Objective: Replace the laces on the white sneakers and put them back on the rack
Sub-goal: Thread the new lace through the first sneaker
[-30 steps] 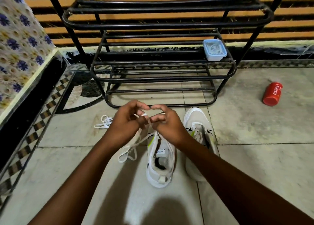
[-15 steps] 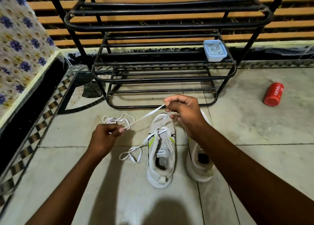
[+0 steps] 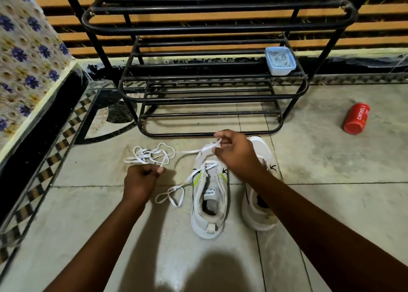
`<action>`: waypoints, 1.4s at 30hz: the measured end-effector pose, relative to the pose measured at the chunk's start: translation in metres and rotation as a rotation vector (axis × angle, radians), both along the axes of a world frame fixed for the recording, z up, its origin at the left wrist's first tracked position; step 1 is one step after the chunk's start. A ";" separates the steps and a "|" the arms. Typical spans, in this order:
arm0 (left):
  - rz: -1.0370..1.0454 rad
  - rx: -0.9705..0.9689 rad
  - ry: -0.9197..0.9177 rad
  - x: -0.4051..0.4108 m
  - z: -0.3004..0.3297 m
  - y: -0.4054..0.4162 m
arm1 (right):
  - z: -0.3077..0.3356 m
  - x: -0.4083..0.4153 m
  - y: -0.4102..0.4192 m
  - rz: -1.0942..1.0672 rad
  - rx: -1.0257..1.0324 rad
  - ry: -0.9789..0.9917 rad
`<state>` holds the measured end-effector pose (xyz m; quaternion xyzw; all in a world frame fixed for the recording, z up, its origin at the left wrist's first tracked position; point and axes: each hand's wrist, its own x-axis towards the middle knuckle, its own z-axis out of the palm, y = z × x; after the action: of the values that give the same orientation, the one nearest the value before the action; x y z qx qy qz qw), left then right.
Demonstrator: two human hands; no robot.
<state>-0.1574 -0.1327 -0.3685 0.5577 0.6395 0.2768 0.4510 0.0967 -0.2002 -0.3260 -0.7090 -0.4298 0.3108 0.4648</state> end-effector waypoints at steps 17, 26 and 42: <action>-0.161 -0.097 -0.297 0.111 0.023 -0.028 | -0.026 -0.022 -0.045 -0.083 -0.187 -0.223; -0.139 -0.122 -0.227 0.112 0.001 -0.032 | -0.036 -0.018 -0.048 -0.200 -0.189 0.038; -0.283 0.074 -0.131 0.120 0.007 -0.040 | -0.042 -0.014 -0.051 -0.114 -0.188 0.072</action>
<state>-0.0378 -0.1732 -0.3612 0.6392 0.5133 0.2693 0.5054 0.0823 -0.2517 -0.3677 -0.7613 -0.3407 0.3480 0.4281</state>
